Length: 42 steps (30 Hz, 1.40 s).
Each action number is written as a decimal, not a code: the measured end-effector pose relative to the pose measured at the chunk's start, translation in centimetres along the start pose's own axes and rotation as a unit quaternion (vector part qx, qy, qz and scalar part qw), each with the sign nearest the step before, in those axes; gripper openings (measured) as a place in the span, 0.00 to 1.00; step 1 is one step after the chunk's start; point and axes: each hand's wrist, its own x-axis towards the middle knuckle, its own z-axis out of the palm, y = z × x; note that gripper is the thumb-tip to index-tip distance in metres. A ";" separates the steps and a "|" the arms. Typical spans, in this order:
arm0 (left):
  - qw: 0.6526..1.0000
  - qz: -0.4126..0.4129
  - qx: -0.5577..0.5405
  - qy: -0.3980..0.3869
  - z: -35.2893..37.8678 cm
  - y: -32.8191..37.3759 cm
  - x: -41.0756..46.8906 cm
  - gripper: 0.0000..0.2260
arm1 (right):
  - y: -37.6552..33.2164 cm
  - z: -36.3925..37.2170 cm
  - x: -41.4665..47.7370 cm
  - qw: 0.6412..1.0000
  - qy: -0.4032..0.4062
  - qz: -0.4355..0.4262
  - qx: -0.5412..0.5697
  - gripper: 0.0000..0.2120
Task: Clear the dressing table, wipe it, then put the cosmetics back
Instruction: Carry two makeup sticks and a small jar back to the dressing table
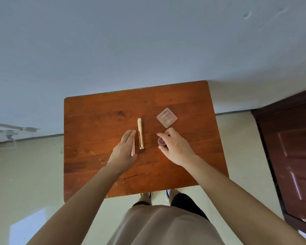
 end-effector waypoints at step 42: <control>0.548 0.834 0.060 0.028 13.6 34.8 -30.6 0.17 | -11.6 0.4 -59.1 0.570 0.562 0.600 0.000 0.18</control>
